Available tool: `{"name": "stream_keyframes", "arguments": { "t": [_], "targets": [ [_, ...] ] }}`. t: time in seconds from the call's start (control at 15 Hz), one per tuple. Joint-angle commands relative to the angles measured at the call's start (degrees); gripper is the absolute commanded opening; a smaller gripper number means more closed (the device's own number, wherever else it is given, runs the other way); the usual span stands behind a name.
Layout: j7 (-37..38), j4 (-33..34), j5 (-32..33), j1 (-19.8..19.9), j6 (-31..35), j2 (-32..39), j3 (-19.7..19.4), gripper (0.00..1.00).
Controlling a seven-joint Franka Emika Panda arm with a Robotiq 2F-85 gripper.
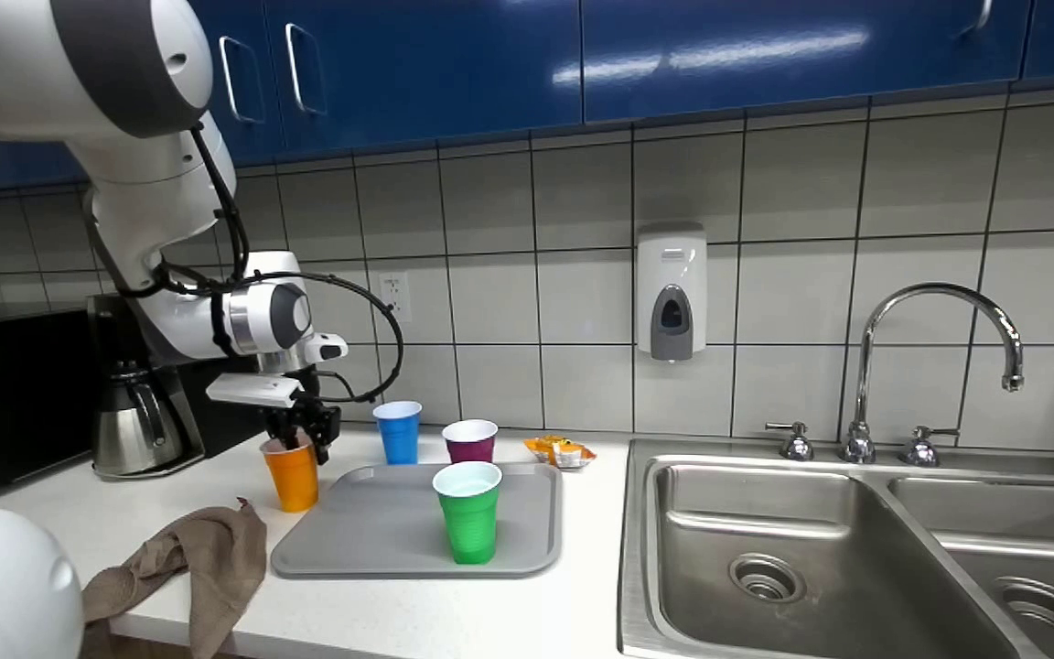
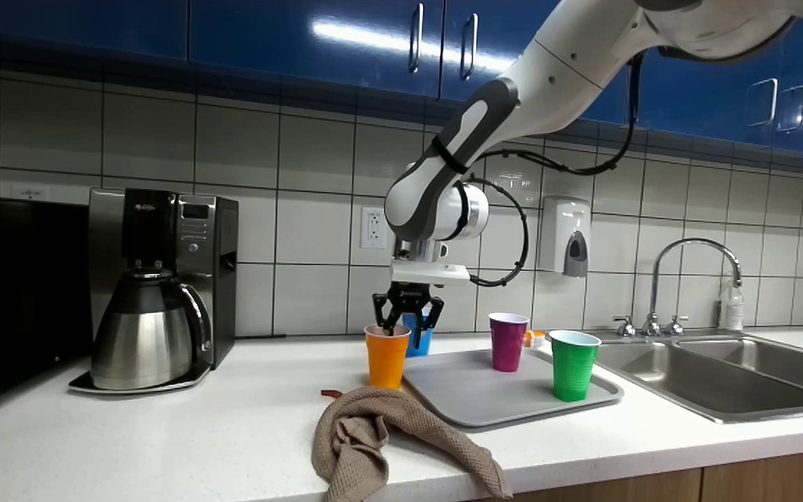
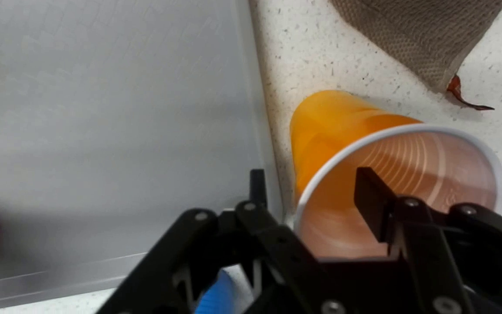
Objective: Put the cups on the grey tray.
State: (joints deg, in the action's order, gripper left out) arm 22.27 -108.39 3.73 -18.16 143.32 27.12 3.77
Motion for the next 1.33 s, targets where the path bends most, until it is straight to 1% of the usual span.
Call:
{"name": "stream_keyframes", "arguments": {
  "t": [0.0,0.2,0.27,0.47,0.6,1.0,1.27],
  "targets": [
    [-0.2,0.2,-0.5,0.3,-0.3,-1.0,0.4,0.25],
    [-0.3,0.2,-0.3,0.2,-0.5,-1.1,0.3,0.03],
    [-0.5,0.1,-0.3,0.2,-0.7,-1.1,0.4,0.00],
    [-0.8,-0.2,-0.7,0.4,-0.4,-1.4,0.6,0.00],
    [-1.7,-0.6,-2.4,1.2,-0.4,-2.0,1.4,0.01],
    [-7.1,-2.0,-10.5,4.4,0.1,-6.2,4.2,0.01],
    [-9.1,-4.1,-10.9,5.9,0.7,-9.1,3.2,0.01]
  ]
}}
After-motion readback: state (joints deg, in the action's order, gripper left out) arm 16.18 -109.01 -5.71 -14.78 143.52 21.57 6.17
